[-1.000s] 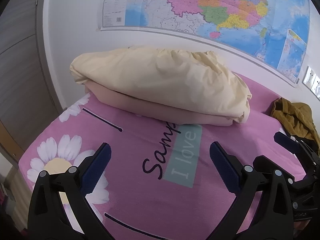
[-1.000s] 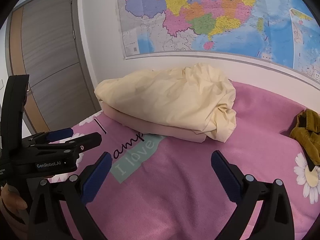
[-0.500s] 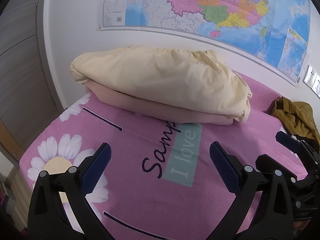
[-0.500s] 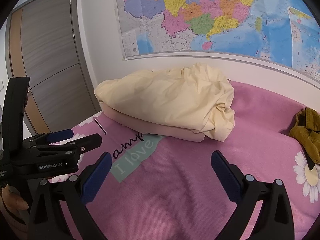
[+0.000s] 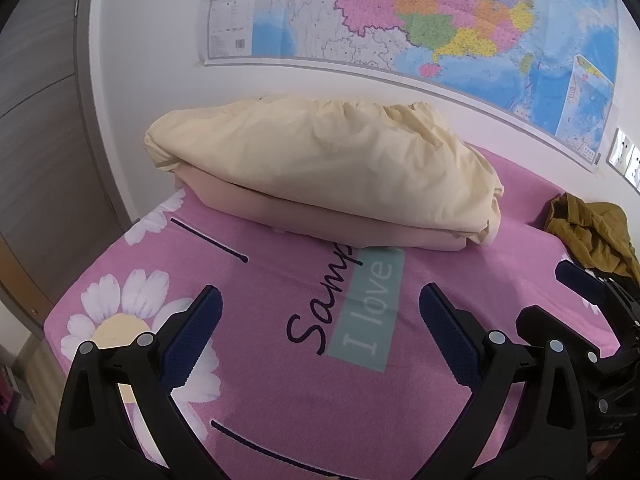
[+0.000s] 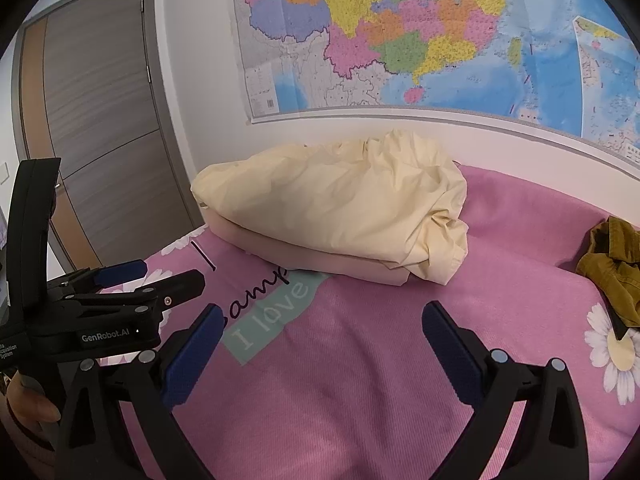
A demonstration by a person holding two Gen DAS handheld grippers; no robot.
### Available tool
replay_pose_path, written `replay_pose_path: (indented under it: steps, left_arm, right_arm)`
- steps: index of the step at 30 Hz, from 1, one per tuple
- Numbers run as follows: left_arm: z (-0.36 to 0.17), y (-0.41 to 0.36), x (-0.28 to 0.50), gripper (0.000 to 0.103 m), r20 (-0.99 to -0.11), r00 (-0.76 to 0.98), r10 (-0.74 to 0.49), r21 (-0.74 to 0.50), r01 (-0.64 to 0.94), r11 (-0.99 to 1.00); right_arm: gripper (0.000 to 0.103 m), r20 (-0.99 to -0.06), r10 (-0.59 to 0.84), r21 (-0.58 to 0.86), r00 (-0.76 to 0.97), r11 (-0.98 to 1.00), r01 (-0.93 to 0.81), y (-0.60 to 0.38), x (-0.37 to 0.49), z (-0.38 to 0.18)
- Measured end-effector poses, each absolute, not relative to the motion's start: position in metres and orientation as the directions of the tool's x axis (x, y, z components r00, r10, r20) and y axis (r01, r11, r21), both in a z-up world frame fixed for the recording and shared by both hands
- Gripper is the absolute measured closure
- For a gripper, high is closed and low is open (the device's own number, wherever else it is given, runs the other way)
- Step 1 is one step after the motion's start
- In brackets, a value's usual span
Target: Fold large clothes
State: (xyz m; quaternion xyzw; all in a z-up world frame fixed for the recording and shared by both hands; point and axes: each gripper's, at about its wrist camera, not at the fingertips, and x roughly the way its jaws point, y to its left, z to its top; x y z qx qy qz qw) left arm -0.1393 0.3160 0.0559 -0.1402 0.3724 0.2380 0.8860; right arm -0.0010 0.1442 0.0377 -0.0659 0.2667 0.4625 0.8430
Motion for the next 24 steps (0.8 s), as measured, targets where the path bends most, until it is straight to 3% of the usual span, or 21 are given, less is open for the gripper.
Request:
replay_pose_path:
  steps: [24]
  left_arm:
    - [0.066, 0.306, -0.146, 0.006, -0.712, 0.622, 0.326, -0.063, -0.519, 0.852]
  right_arm:
    - [0.006, -0.499, 0.750, 0.131, 0.434, 0.560, -0.818, 0.139, -0.009, 0.046]
